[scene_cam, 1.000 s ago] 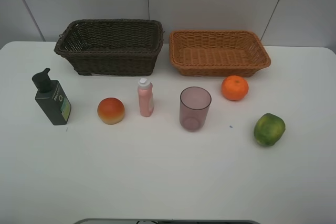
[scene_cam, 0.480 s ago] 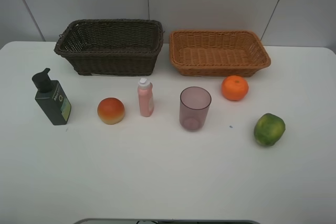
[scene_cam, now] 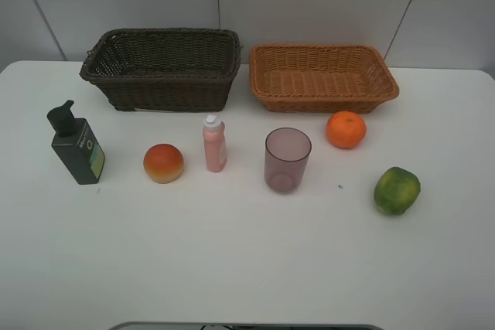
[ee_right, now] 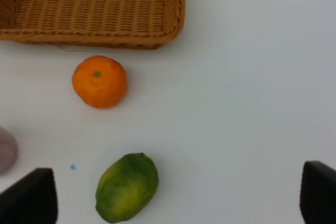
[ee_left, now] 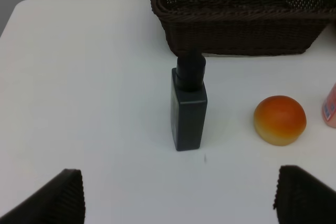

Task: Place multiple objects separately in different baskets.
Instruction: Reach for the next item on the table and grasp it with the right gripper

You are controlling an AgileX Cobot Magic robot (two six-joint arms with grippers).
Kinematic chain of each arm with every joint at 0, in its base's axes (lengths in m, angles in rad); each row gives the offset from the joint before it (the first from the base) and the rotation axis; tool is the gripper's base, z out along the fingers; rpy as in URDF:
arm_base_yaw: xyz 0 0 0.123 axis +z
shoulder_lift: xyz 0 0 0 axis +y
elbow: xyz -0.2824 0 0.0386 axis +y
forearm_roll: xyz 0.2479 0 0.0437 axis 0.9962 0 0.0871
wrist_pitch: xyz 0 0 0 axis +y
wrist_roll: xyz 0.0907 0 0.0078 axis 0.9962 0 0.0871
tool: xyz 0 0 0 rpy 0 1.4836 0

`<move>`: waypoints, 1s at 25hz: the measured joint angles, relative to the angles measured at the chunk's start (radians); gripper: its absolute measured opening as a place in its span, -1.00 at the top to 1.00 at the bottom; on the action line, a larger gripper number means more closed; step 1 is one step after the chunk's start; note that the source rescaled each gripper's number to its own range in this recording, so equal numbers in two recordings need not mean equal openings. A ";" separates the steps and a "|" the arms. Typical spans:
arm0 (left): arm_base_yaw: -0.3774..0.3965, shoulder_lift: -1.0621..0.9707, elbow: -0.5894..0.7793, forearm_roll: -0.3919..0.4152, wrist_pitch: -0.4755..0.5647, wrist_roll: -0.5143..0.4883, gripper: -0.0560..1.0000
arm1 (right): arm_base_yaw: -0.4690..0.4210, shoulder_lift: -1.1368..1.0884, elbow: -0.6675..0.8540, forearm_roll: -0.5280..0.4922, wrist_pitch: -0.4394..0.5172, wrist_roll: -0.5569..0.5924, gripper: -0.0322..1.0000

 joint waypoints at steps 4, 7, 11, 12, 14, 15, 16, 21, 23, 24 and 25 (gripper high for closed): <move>0.000 0.000 0.000 0.000 0.000 0.000 -0.78 | 0.000 0.188 -0.064 -0.004 -0.002 0.075 -0.93; 0.000 0.000 0.000 0.000 0.000 0.000 -0.78 | 0.000 0.282 -0.069 -0.019 0.001 0.114 -0.93; 0.000 0.000 0.000 0.000 0.000 0.000 -0.78 | 0.000 0.376 -0.070 -0.026 -0.005 0.120 -0.93; 0.000 0.000 0.000 0.000 0.000 0.000 -0.78 | 0.000 0.395 -0.070 -0.026 -0.008 0.120 -0.93; 0.000 0.000 0.000 0.000 0.000 0.000 -0.78 | 0.000 0.438 -0.070 -0.025 -0.013 0.120 -0.93; 0.000 0.000 0.000 0.000 0.000 0.000 -0.78 | 0.000 0.457 -0.062 -0.025 -0.023 0.120 -0.93; 0.000 0.000 0.000 0.000 0.000 0.000 -0.78 | 0.000 0.470 -0.050 -0.025 -0.041 0.120 -0.93; 0.000 0.000 0.000 0.000 0.000 0.000 -0.78 | 0.000 0.496 0.087 -0.002 -0.201 0.123 -0.93; 0.000 0.000 0.000 0.000 0.000 0.000 -0.78 | 0.000 0.499 0.136 0.020 -0.259 0.143 -0.93; 0.000 0.000 0.000 0.000 0.000 0.000 -0.78 | 0.000 0.506 0.150 0.025 -0.272 0.162 -0.93; 0.000 0.000 0.000 0.000 0.000 0.000 -0.78 | 0.000 0.519 0.160 0.025 -0.282 0.189 -0.93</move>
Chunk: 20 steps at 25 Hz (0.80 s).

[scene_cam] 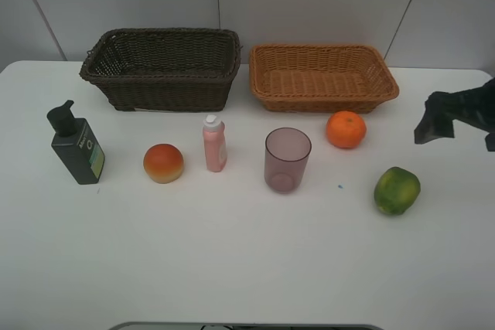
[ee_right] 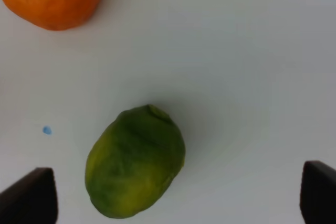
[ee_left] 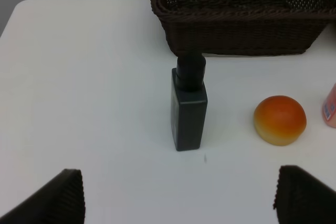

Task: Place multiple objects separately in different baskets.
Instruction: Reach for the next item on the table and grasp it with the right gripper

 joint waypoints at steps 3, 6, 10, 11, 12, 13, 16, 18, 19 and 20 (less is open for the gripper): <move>0.000 0.000 0.000 0.000 0.000 0.000 -0.78 | 0.014 0.052 0.010 -0.028 -0.013 0.082 -0.93; 0.000 0.000 0.000 0.000 0.000 0.000 -0.78 | 0.033 0.109 0.010 -0.032 -0.021 0.136 -0.93; 0.000 0.000 0.000 0.000 0.000 0.000 -0.78 | 0.034 0.202 0.010 -0.036 -0.030 0.171 -0.93; 0.000 0.000 0.000 0.000 0.000 0.000 -0.78 | 0.034 0.218 0.010 -0.036 -0.031 0.175 -0.93; 0.000 0.000 0.000 0.000 0.000 0.000 -0.78 | 0.034 0.231 0.010 -0.036 -0.032 0.180 -0.93; 0.000 0.000 0.000 0.000 0.000 0.000 -0.78 | 0.034 0.248 0.008 -0.036 -0.032 0.189 -0.93; 0.000 0.000 0.000 0.000 0.000 0.000 -0.78 | 0.034 0.275 -0.022 -0.034 -0.029 0.206 -0.93; 0.000 0.000 0.000 0.000 0.000 0.000 -0.78 | 0.038 0.289 -0.056 -0.030 -0.019 0.213 -0.93; 0.000 0.000 0.000 0.000 0.000 0.000 -0.78 | 0.046 0.296 -0.074 -0.025 -0.013 0.215 -0.93; 0.000 0.000 0.000 0.000 0.000 0.000 -0.78 | 0.052 0.305 -0.089 -0.013 -0.012 0.215 -0.93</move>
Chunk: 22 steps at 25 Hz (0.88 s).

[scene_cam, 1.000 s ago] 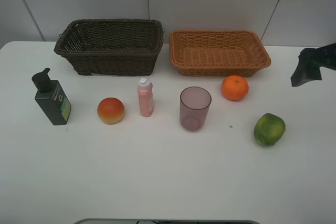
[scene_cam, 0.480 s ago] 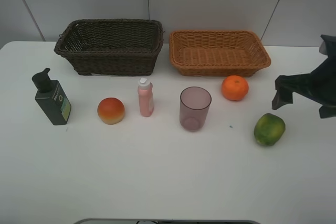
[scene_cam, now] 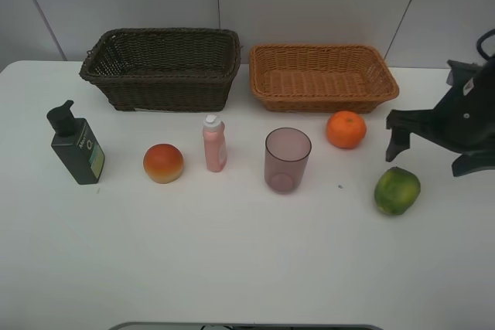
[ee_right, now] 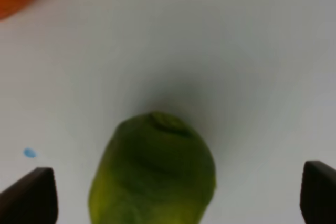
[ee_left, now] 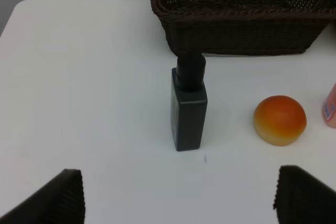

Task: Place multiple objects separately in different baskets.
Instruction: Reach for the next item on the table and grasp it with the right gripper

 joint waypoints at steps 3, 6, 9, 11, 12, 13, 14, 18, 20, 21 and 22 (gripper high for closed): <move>0.000 0.000 0.000 0.000 0.000 0.000 -0.78 | 0.014 0.035 -0.021 0.022 0.000 0.001 -0.93; 0.000 0.000 0.000 0.000 0.000 0.000 -0.78 | 0.015 0.073 -0.024 0.024 0.002 0.003 -0.93; 0.000 0.000 0.000 0.000 0.000 0.000 -0.78 | 0.015 0.110 -0.024 0.024 -0.001 0.004 -0.93; 0.000 0.000 0.000 0.000 0.000 0.000 -0.78 | 0.015 0.124 -0.024 0.024 -0.011 0.009 -0.93; 0.000 0.000 0.000 0.000 0.000 0.000 -0.78 | 0.015 0.131 -0.024 0.024 -0.020 0.011 -0.93; 0.000 0.000 0.000 0.000 0.000 0.000 -0.78 | 0.015 0.135 -0.024 0.025 -0.029 0.011 -0.93; 0.000 0.000 0.000 0.000 0.000 0.000 -0.78 | 0.015 0.141 -0.024 0.026 -0.035 0.011 -0.93; 0.000 0.000 0.000 0.000 0.000 0.000 -0.78 | 0.015 0.182 -0.025 0.034 -0.042 0.012 -0.93; 0.000 0.000 0.000 0.000 0.000 0.000 -0.78 | 0.015 0.205 -0.025 0.039 -0.044 0.013 -0.93; 0.000 0.000 0.000 0.000 0.000 0.000 -0.78 | 0.015 0.217 -0.025 0.042 -0.045 0.014 -0.93; 0.000 0.000 0.000 0.000 0.000 0.000 -0.78 | 0.015 0.223 -0.025 0.043 -0.045 0.014 -0.93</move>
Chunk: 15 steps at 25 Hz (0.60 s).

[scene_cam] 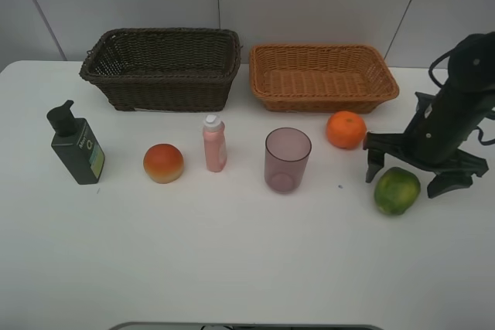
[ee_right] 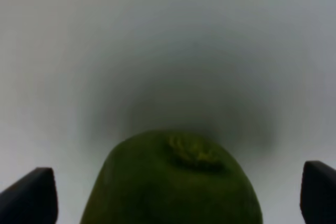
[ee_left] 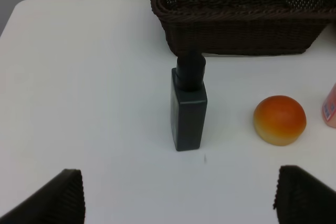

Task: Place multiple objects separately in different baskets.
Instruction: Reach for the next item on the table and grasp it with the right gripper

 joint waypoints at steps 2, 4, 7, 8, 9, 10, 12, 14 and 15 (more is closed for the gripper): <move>0.000 0.000 0.000 0.000 0.000 0.000 -0.78 | 0.000 0.015 0.000 0.005 0.000 0.000 -0.93; 0.000 0.000 0.000 0.000 0.000 0.000 -0.78 | 0.000 0.032 0.000 0.006 -0.001 0.000 -0.93; 0.000 0.000 0.000 0.000 0.000 0.000 -0.78 | 0.000 0.049 0.000 0.007 -0.001 0.000 -0.93; 0.000 0.000 0.000 0.000 0.000 0.000 -0.78 | 0.000 0.051 0.000 0.007 -0.002 0.000 -0.93; 0.000 0.000 0.000 0.000 0.000 0.000 -0.78 | 0.000 0.051 0.000 0.007 -0.004 0.000 -0.93; 0.000 0.000 0.000 0.000 0.000 0.000 -0.78 | 0.000 0.051 0.000 0.007 -0.007 0.000 -0.92; 0.000 0.000 0.000 0.000 0.000 0.000 -0.78 | 0.000 0.051 0.000 0.009 -0.009 0.000 -0.83; 0.000 0.000 0.000 0.000 0.000 0.000 -0.78 | 0.000 0.051 0.000 0.014 -0.010 0.000 -0.67; 0.000 0.000 0.000 0.000 0.000 0.000 -0.78 | 0.000 0.053 0.000 0.015 -0.010 0.000 -0.54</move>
